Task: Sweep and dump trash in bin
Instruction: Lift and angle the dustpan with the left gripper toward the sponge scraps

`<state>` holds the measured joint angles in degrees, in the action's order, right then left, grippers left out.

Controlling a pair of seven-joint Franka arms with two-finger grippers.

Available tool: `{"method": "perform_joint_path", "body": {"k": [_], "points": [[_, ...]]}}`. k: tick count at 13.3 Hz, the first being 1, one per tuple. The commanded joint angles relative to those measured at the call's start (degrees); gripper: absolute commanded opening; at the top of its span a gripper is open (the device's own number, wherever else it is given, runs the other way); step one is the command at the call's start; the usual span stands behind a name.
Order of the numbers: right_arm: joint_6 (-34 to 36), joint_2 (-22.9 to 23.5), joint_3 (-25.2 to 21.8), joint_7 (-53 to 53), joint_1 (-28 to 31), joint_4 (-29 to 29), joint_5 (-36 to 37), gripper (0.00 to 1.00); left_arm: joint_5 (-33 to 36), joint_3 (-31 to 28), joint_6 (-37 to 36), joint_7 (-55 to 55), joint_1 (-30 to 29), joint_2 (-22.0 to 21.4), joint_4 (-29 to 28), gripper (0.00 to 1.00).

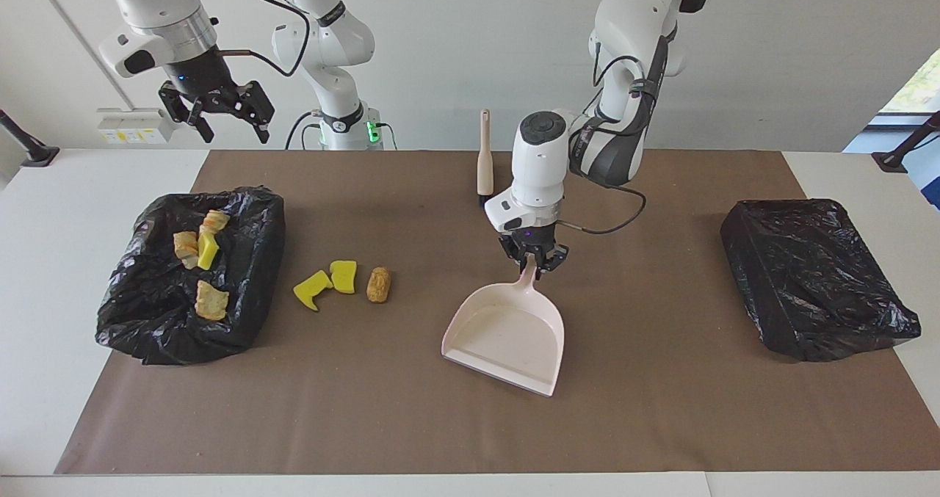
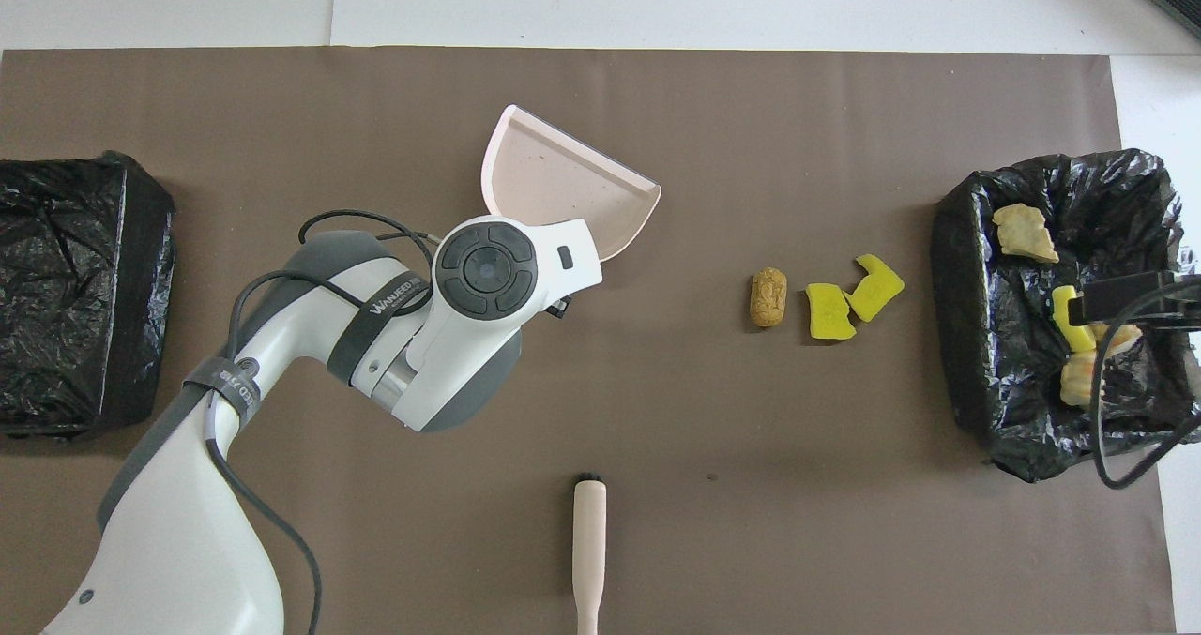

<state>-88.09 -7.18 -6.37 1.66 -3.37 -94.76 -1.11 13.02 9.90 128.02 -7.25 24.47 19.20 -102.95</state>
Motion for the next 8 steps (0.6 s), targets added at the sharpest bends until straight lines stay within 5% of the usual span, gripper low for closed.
{"method": "perform_joint_path", "body": {"k": [1,8], "points": [[0.46,-0.02,2.14,-2.79,2.22,-0.25,-0.12,1.00,0.42,0.38,-2.33,8.45,-2.23,-0.92,-0.32,0.00],[0.38,-0.20,2.42,-5.79,1.35,-0.42,2.43,1.00,-0.63,0.47,-7.16,38.24,-8.73,-1.18,-1.28,0.00]]}}
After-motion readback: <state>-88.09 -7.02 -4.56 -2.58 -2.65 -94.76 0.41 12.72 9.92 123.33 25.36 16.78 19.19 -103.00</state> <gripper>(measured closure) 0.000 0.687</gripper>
